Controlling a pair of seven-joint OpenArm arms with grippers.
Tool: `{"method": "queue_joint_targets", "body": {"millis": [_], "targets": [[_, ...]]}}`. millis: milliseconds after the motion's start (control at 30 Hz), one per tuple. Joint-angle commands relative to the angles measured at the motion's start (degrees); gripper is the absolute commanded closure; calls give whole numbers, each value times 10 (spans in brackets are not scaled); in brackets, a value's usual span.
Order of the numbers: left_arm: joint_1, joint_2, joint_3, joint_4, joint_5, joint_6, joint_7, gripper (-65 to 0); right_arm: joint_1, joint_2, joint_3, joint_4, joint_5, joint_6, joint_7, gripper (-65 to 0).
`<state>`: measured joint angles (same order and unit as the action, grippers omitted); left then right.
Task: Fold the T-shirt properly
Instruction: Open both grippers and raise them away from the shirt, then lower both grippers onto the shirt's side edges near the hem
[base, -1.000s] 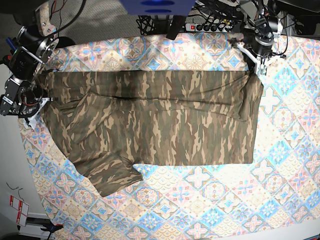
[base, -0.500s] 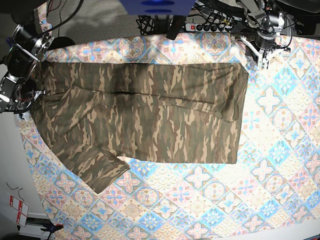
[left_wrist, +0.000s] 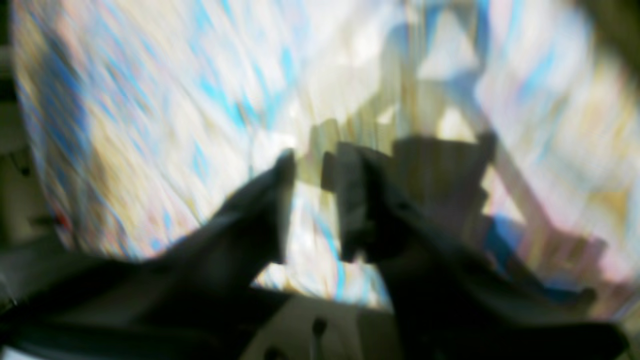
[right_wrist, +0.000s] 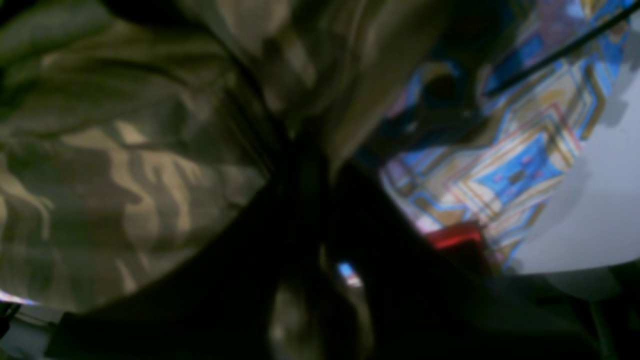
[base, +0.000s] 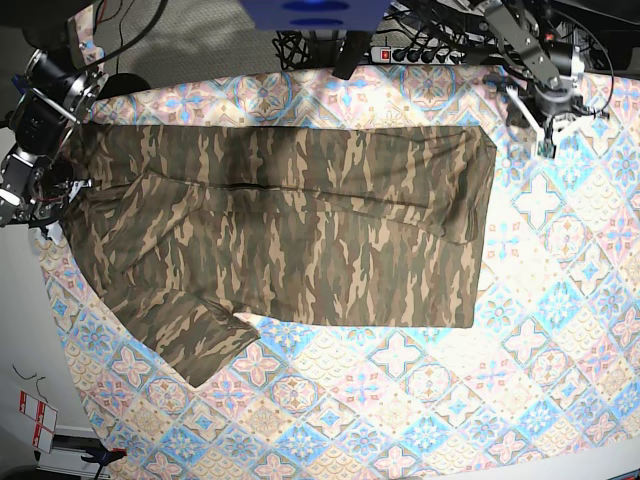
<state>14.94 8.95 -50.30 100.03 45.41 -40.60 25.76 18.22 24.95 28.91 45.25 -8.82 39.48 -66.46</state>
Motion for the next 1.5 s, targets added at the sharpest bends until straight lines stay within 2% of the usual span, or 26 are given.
{"method": "queue_joint_targets", "body": {"millis": [0, 133, 233, 333, 500, 667, 733, 967, 1133, 1233, 1367, 1467], "targets": [[3, 0, -1, 23, -2, 6, 0, -223, 14, 14, 1, 21, 1, 5, 2, -95], [8, 0, 51, 59, -8, 6, 3, -294, 12, 5, 1, 83, 1, 5, -1, -227], [8, 0, 85, 84, -8, 6, 3, -295, 11, 0, 1, 137, 1, 5, -3, -305], [-5, 0, 103, 104, -10, 6, 3, -295, 10, -2, 1, 176, 1, 5, -3, -343], [-85, 0, 103, 96, -6, 6, 4, -295, 10, -6, 4, 229, 1, 5, 2, -350], [-173, 0, 103, -10, -2, 6, 5, -295, 10, -20, 2, 253, 1, 5, 3, -350], [-202, -16, 103, -68, -2, 6, 5, -295, 12, -27, 2, 251, 1, 5, 16, -350], [-294, -64, 80, -218, -9, 6, 2, -295, 16, -31, 1, 226, 1, 5, 82, -350], [-348, -119, 80, -374, -10, 6, -3, -295, 61, -31, 2, 125, 1, 5, 152, -350], [-368, -140, 80, -450, -10, 6, -38, -295, 75, -31, 2, 56, 1, 5, 203, -350], [-379, -144, 80, -499, -10, 6, -87, -295, 103, -28, 1, -8, 1, 3, 271, -350], [-381, -144, 80, -508, -10, 6, -96, -295, 122, -27, 1, -44, -5, -25, 312, -350]]}}
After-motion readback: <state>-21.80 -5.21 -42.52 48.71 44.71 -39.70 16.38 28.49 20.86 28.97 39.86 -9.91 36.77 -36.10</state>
